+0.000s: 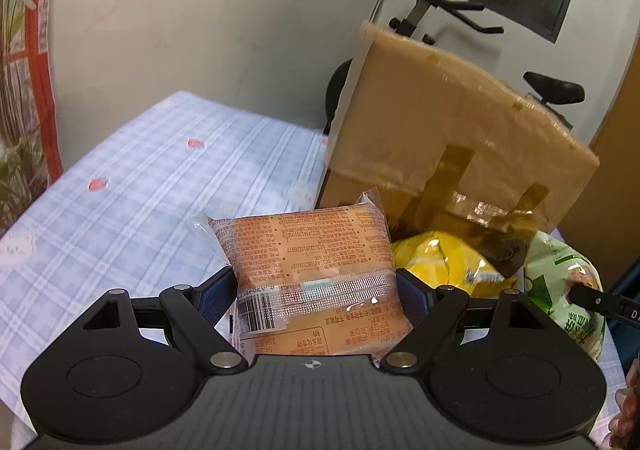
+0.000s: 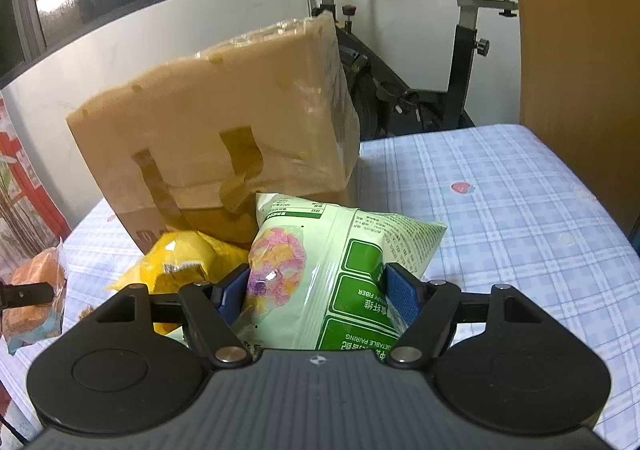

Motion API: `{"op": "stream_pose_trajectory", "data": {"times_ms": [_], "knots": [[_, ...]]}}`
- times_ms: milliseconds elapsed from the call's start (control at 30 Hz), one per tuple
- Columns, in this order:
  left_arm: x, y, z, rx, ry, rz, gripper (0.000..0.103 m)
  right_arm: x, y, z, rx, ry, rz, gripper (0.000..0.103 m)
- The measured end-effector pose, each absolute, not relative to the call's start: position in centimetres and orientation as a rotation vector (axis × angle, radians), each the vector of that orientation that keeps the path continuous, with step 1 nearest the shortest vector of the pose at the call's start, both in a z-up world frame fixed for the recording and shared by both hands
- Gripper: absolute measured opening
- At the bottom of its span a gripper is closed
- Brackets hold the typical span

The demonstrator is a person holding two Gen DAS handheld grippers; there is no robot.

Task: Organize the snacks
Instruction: 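Lift both held packets and carry them over the box opening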

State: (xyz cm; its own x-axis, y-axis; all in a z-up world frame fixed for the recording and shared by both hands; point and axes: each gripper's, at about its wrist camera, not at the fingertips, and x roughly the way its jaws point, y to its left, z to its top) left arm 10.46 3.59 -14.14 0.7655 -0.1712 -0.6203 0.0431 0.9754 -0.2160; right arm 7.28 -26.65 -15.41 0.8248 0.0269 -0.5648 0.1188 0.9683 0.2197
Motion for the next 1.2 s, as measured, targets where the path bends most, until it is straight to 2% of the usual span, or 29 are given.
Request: {"op": "stream_pose_trajectory", "data": {"times_ms": [433,900,1200], "knots": [[11.5,3.8,-12.0,-0.188,0.644,-0.133,0.086,5.8,-28.7,-13.1,0.259,0.538,-0.122,0.074],[13.1,2.9,-4.0,-0.152,0.481,-0.216,0.086,5.3,-28.5,-3.8,0.21,0.297,-0.066,0.073],[18.6,-1.2,-0.4,-0.121,0.462,-0.272,0.086,10.9,-26.1,0.6,0.087,0.25,0.078,0.073]]}}
